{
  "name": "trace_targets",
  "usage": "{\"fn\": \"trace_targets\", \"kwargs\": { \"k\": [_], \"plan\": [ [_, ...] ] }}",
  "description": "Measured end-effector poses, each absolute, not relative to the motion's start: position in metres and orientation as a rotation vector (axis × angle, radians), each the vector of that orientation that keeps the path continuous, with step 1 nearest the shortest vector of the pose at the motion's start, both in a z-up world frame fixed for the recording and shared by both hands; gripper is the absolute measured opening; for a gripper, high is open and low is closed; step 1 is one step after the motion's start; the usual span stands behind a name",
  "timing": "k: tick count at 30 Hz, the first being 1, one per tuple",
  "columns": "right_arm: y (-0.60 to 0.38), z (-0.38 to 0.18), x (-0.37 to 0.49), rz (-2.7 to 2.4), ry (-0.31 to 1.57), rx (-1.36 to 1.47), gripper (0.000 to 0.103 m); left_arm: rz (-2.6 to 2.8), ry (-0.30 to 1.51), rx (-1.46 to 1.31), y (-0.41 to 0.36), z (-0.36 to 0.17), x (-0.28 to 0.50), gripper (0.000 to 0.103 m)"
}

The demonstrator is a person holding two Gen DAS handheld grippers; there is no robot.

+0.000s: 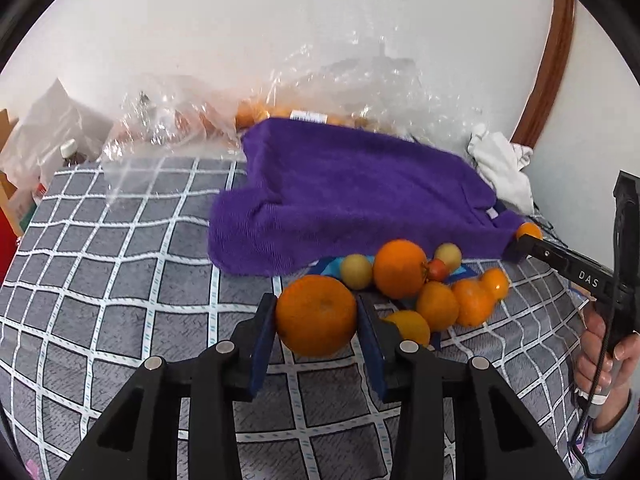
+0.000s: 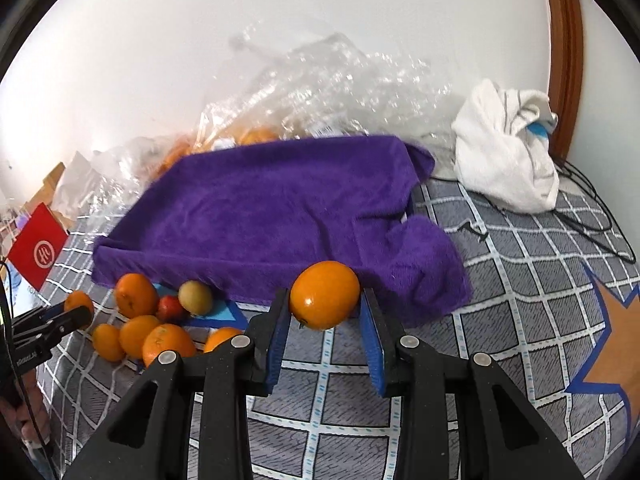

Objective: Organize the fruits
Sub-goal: 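Lift both held oranges and carry them over the purple towel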

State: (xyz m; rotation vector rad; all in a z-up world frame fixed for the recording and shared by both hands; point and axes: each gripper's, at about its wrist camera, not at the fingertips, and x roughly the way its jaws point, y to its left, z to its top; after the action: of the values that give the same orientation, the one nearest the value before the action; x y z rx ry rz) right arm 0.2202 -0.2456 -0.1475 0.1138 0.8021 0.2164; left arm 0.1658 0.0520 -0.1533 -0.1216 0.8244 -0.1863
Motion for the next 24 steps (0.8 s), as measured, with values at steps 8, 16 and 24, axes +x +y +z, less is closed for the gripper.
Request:
{"fn": "trace_targets", "kwargs": {
  "k": [8,16,24],
  "plan": [
    [-0.237,-0.124,0.208,0.3,0.727,0.123,0.034,-0.136,0.759,-0.14,0.059,-0.133,0.162,0.037],
    [-0.243,-0.073,0.203,0.291,0.702,0.065,0.034,-0.156,0.739,-0.15,0.065,-0.073,0.167,0.037],
    [-0.254,-0.023,0.235,0.268,0.65,0.046,0.034,-0.099,0.692,-0.123,0.057,-0.021,0.216,0.038]
  ]
}}
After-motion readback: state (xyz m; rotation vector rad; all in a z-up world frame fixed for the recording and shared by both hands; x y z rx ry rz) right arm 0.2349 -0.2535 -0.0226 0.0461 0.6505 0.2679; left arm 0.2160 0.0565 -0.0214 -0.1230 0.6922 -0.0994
